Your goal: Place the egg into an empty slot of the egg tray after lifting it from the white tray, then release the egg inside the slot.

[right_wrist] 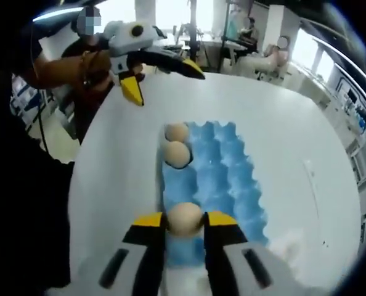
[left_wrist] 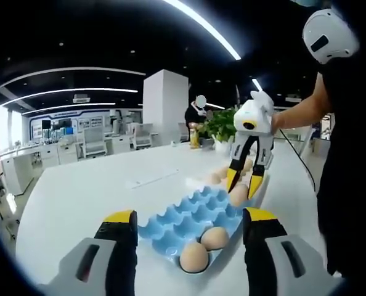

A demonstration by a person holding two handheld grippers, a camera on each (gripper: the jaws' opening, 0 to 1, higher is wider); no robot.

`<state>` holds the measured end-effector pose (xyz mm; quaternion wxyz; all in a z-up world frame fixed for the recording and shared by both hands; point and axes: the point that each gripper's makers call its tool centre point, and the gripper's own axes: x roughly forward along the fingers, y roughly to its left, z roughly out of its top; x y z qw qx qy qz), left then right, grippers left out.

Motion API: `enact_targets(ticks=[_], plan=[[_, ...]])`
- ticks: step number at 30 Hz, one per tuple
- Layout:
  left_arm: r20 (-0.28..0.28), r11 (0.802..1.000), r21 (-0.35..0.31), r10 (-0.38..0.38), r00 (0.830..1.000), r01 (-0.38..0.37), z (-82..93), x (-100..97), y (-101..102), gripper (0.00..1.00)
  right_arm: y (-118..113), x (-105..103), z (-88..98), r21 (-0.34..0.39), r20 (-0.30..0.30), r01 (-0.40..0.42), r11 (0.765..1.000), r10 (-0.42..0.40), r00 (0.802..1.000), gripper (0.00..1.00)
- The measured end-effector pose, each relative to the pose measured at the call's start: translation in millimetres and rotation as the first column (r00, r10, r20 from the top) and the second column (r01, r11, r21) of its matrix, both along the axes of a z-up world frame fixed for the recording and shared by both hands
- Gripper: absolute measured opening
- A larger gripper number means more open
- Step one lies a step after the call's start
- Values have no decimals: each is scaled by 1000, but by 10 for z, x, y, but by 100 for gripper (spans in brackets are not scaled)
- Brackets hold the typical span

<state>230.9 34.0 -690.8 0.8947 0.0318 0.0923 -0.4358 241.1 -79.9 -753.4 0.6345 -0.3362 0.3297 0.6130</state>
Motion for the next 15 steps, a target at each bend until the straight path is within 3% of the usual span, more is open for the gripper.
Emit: enact_targets(ticks=[15], plan=[[-1, 1000, 1, 4, 1000, -4, -39, 29, 61, 69, 231, -37, -21, 24, -6, -33, 999, 33, 999, 24]])
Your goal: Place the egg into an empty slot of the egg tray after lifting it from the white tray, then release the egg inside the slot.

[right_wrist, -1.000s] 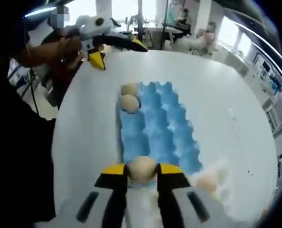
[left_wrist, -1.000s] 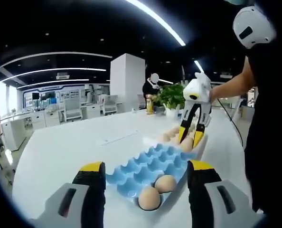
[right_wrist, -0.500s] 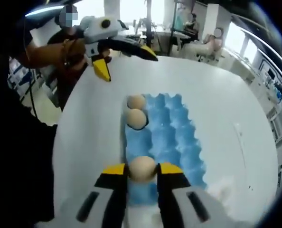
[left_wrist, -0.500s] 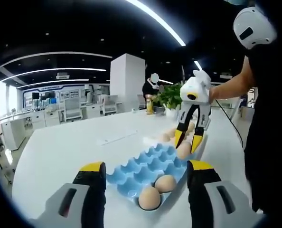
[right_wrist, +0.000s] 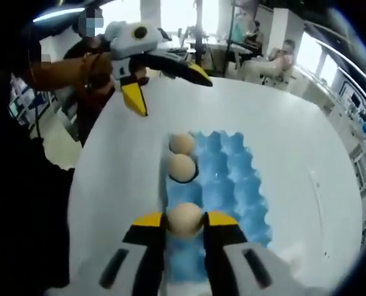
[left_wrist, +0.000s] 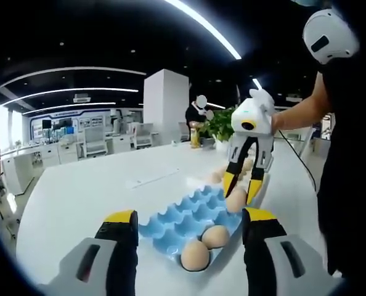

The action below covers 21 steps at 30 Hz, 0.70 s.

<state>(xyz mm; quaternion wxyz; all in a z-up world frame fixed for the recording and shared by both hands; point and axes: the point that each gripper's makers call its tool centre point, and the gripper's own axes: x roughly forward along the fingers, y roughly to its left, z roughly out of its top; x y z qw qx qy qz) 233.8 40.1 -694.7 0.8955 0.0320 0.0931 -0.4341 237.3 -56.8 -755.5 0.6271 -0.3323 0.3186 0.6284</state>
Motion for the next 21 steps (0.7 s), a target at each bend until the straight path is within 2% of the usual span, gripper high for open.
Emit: enact_targets(ticks=[21], plan=[[-7, 1000, -3, -9, 1000, 9, -11, -24, -28, 68, 201, -6, -80, 14, -8, -24, 1000, 24, 1000, 24]])
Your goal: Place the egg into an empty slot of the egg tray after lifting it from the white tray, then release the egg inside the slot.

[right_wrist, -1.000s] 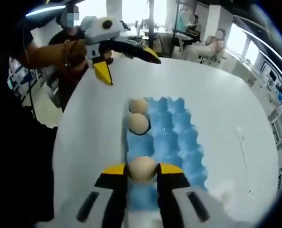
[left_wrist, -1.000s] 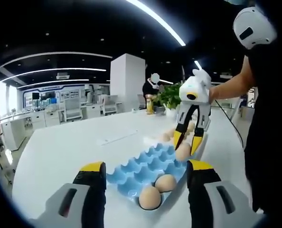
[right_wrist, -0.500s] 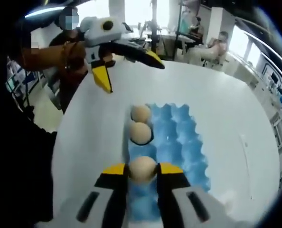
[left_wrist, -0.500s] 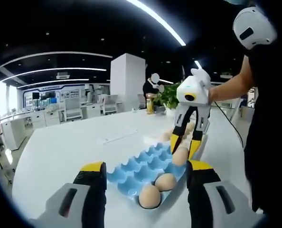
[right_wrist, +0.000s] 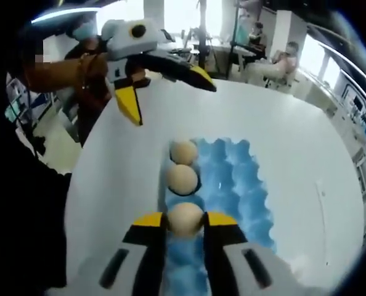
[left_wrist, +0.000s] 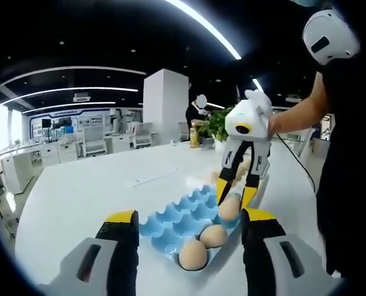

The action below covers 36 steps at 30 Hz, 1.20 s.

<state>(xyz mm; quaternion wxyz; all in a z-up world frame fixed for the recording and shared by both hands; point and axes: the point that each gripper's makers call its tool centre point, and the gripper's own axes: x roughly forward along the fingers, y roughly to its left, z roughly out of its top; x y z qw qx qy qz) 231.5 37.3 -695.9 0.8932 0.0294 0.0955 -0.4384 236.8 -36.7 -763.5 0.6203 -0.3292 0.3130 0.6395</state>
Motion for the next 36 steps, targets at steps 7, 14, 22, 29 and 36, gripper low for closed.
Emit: enact_targets(ticks=[7, 14, 22, 29, 36], plan=[[3, 1000, -1, 1, 1000, -1, 7, 5, 3, 68, 59, -3, -82, -3, -14, 0, 1000, 0, 1000, 24], [1, 1000, 1, -4, 1000, 4, 7, 2, 3, 67, 63, 17, -184, -10, -24, 6, 1000, -6, 1000, 24], [1, 1000, 2, -8, 1000, 8, 10, 10, -14, 67, 72, 19, -189, -3, -30, 8, 1000, -9, 1000, 24], [0, 1000, 6, -16, 1000, 16, 12, -6, -40, 67, 60, 12, -193, 6, -30, -4, 1000, 4, 1000, 25], [3, 1000, 7, -22, 1000, 22, 29, -1, -58, 66, 32, -3, -196, 54, -2, -47, 997, 47, 999, 25]])
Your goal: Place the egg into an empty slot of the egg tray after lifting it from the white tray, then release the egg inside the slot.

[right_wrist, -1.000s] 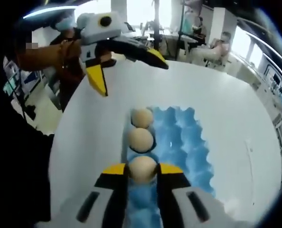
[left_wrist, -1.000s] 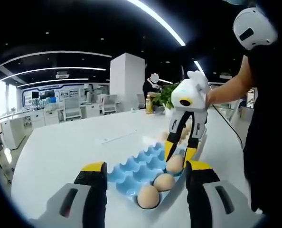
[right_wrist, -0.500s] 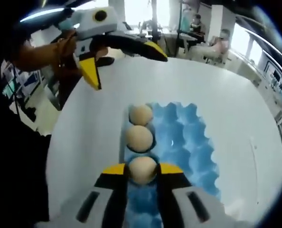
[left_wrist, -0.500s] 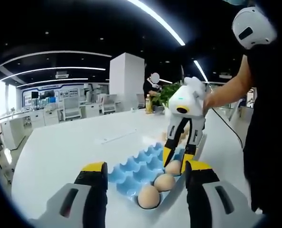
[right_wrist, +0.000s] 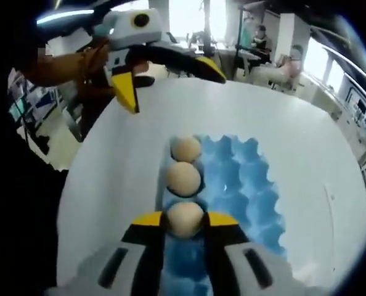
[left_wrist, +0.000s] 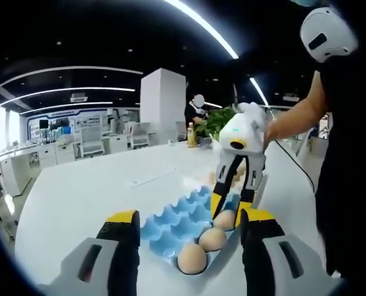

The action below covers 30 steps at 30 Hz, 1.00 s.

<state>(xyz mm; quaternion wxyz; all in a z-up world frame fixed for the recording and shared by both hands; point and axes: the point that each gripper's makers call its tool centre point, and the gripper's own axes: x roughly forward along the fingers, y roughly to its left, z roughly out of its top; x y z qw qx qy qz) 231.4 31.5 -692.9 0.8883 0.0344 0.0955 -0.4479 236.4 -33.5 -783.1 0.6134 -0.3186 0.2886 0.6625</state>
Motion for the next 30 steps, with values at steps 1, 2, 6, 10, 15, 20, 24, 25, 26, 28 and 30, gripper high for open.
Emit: enact_targets(ticks=[1, 2, 6, 10, 15, 20, 24, 25, 26, 28, 30], plan=[[-1, 1000, 2, -2, 1000, 2, -2, -5, -3, 66, -7, 0, 3, 3, 0, 6, 1000, -6, 1000, 25], [0, 1000, 3, -1, 1000, 1, -3, -7, -2, 66, -18, 3, 16, 10, -4, 17, 1000, -17, 1000, 25], [0, 1000, 4, 4, 1000, -4, -10, -9, 6, 67, -98, 30, 42, 32, -6, 35, 999, -35, 999, 25], [3, 1000, 4, 1, 1000, -1, 10, 6, -8, 67, -166, 53, 54, 38, -7, 54, 998, -54, 999, 25], [4, 1000, 5, -2, 1000, 2, 12, -3, -17, 67, -268, 67, 52, 39, 24, 53, 998, -54, 998, 23], [3, 1000, 3, -5, 1000, 5, 18, -2, -36, 67, -398, 75, 79, 50, 23, 87, 995, -89, 996, 22], [3, 1000, 5, -11, 1000, 11, 16, -5, -55, 67, -555, 111, 70, 51, 10, 136, 989, -136, 991, 21], [1, 1000, 3, -10, 1000, 10, 15, -5, -57, 67, -584, 110, 71, 53, 9, 141, 989, -142, 990, 21], [1, 1000, 2, -11, 1000, 11, 12, 4, -54, 67, -633, 115, 66, 51, 10, 151, 987, -152, 988, 21], [2, 1000, 7, -13, 1000, 13, 6, 15, -55, 67, -692, 113, 64, 52, 7, 164, 985, -164, 986, 21], [2, 1000, 4, -12, 1000, 12, 9, 21, -56, 67, -784, 105, 54, 49, 5, 184, 982, -184, 983, 21]])
